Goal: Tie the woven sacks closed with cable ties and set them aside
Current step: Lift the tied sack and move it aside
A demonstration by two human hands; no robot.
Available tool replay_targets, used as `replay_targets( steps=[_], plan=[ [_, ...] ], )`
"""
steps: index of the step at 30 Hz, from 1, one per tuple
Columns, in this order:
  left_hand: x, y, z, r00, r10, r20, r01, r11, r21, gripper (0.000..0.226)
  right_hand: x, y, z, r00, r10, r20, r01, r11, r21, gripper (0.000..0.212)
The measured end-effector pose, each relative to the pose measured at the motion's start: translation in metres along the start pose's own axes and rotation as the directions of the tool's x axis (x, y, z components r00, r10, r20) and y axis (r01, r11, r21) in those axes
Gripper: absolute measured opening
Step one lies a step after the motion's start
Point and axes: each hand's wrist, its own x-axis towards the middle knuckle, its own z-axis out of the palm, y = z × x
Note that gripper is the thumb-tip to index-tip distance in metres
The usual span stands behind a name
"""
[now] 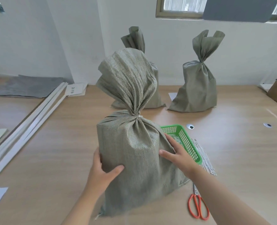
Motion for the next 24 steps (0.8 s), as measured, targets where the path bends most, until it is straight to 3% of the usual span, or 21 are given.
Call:
replay_targets(
  steps=[7, 11, 15, 24],
  plan=[
    [0.006, -0.02, 0.019, 0.999, -0.05, -0.022, 0.047, 0.992, -0.115, 0.092, 0.002, 0.006, 0.014, 0.997, 0.018, -0.069, -0.013, 0.997, 0.081, 0.087],
    [0.011, -0.023, 0.017, 0.999, -0.03, -0.044, 0.023, 0.988, -0.155, 0.084, -0.003, 0.001, 0.027, 0.994, -0.008, -0.112, 0.014, 0.999, 0.052, 0.079],
    [0.013, -0.023, 0.001, 0.997, -0.056, -0.061, 0.041, 0.973, -0.225, 0.075, -0.011, -0.008, 0.041, 0.99, -0.038, -0.136, 0.04, 0.999, 0.009, 0.085],
    [0.005, 0.016, -0.022, 0.994, -0.033, -0.109, -0.005, 0.942, -0.335, 0.088, -0.033, -0.039, 0.052, 0.971, -0.191, -0.142, 0.201, 0.978, 0.056, 0.074]
  ],
)
